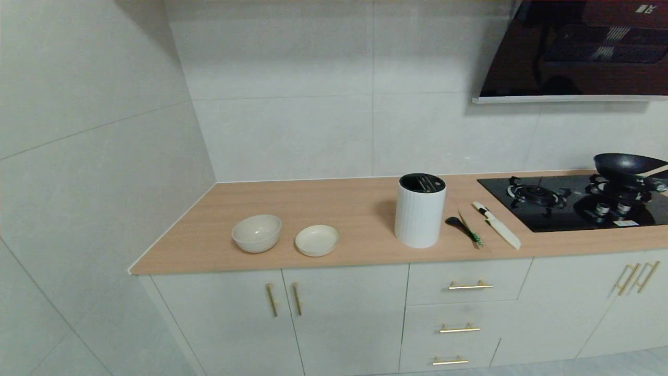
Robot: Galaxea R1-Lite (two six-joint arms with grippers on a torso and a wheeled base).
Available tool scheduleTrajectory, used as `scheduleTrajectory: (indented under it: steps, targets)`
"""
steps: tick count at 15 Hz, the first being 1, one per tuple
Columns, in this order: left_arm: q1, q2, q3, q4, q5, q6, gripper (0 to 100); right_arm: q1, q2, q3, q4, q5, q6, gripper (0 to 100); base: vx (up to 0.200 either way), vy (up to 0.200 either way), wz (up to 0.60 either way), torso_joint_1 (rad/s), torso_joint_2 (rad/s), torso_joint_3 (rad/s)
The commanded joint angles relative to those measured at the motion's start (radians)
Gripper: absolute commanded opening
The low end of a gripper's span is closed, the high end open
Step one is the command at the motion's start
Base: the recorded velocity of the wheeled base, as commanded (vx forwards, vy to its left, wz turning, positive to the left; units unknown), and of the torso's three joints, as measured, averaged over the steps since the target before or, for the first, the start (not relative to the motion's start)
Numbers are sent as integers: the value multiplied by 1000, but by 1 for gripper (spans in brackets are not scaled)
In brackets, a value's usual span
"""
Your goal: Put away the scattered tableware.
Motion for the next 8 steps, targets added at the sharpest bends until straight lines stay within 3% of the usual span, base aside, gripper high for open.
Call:
scheduleTrajectory:
  steps: [1, 8]
  targets:
    - [0, 2, 0, 0, 1, -1, 100, 0, 0, 0, 0, 1, 0, 100, 0, 200, 0, -7, 7, 7]
    - [0, 2, 0, 0, 1, 1, 100, 0, 0, 0, 0, 1, 0, 100, 0, 200, 0, 3, 2, 0]
